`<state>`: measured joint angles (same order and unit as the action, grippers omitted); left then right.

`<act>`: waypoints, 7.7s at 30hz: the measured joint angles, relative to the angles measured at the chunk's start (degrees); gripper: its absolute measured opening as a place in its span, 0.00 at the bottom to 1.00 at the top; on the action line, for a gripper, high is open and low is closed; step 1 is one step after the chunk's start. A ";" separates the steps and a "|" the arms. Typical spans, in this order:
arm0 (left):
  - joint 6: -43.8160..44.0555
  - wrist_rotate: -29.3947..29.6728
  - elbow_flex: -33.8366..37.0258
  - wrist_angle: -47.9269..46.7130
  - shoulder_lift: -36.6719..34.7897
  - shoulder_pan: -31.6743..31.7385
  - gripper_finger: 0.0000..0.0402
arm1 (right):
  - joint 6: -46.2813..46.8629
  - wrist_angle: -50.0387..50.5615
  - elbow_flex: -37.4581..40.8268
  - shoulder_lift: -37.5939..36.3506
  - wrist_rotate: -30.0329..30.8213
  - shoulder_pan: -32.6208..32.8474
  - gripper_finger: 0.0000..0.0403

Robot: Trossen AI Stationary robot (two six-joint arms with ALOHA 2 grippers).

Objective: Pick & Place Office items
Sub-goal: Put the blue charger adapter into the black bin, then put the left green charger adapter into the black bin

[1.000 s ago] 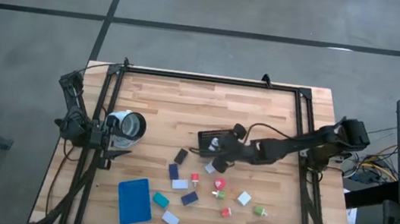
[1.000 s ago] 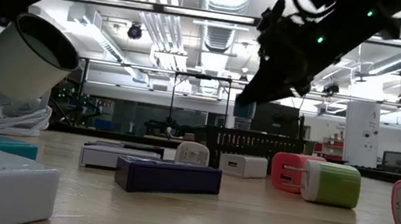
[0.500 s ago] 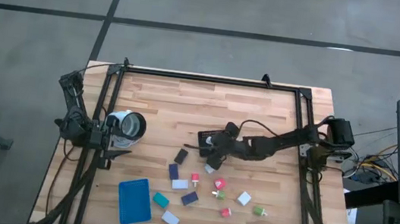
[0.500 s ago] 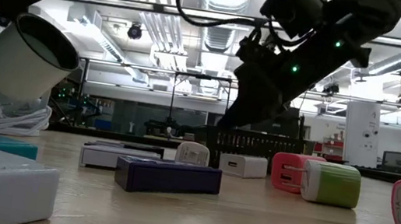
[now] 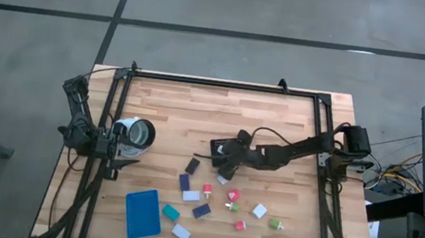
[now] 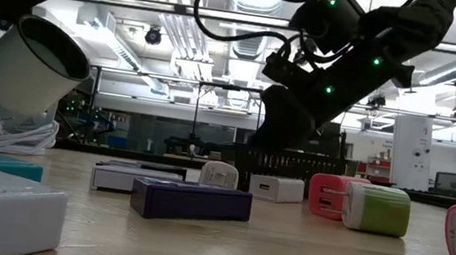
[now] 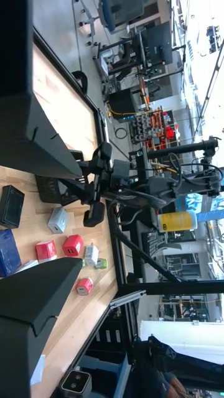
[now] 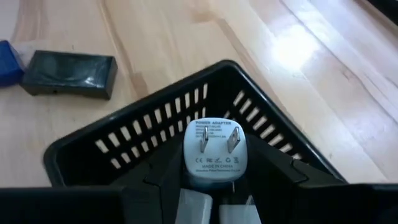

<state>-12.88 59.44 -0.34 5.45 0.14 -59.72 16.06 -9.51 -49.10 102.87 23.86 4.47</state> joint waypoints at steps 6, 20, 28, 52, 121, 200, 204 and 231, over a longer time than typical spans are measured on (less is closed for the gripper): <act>-0.01 0.00 0.01 0.00 0.00 0.01 0.56 | -0.01 0.03 0.00 0.00 -0.04 -0.04 0.36; 0.00 0.00 0.01 0.00 0.00 0.00 0.56 | -0.01 0.01 0.00 0.00 -0.04 -0.02 0.36; 0.00 0.02 0.02 0.00 0.00 0.02 0.56 | -0.03 0.16 0.00 0.00 -0.38 0.02 0.47; 0.00 0.00 0.00 0.01 -0.01 0.00 0.56 | 0.22 0.37 0.00 -4.39 -1.27 0.66 0.53; -0.02 0.00 0.01 -0.11 0.07 0.00 0.56 | 21.92 12.77 0.02 -0.53 4.59 32.06 0.53; 0.00 0.02 0.01 -0.11 0.11 0.01 0.56 | 23.83 21.14 -2.66 -15.59 15.37 19.06 0.36; 0.00 0.02 0.01 -0.11 0.11 0.02 0.56 | 25.70 21.50 -2.36 -13.81 13.72 15.14 0.36; 0.00 0.00 0.02 -0.13 0.11 0.02 0.56 | 37.10 27.59 0.61 -12.66 7.50 5.37 0.36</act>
<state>-12.88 59.44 -0.32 5.32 0.25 -59.70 53.17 18.07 -48.49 90.21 31.35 9.84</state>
